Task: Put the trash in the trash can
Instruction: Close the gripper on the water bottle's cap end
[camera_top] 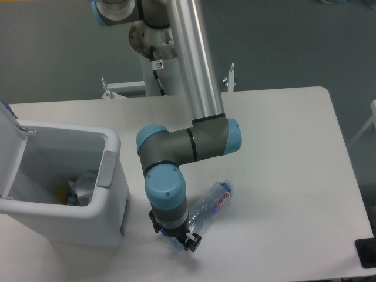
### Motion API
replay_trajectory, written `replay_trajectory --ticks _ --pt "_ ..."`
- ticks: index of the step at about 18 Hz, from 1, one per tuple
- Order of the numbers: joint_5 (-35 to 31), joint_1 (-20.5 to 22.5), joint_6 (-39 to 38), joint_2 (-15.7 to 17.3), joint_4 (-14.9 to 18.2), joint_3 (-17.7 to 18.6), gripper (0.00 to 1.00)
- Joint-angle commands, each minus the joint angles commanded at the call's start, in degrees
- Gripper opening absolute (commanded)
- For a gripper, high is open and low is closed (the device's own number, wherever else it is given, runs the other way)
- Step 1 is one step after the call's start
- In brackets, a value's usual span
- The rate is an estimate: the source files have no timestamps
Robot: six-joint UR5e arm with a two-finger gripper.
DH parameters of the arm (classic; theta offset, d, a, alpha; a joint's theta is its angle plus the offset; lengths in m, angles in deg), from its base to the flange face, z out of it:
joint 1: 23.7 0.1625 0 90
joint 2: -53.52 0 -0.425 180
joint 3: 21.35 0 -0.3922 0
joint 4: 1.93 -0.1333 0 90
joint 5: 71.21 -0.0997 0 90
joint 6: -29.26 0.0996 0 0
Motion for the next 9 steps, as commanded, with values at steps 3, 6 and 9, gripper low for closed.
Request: replay_trajectory --ticks 3,6,9 --pt "0.3 -0.1 0.0 0.4 0.0 -0.2 0.44" --pt "1.1 0.1 0.4 1.8 0.0 -1.5 0.44" --pt "6.7 2.0 0.2 1.9 0.2 -5.6 0.44"
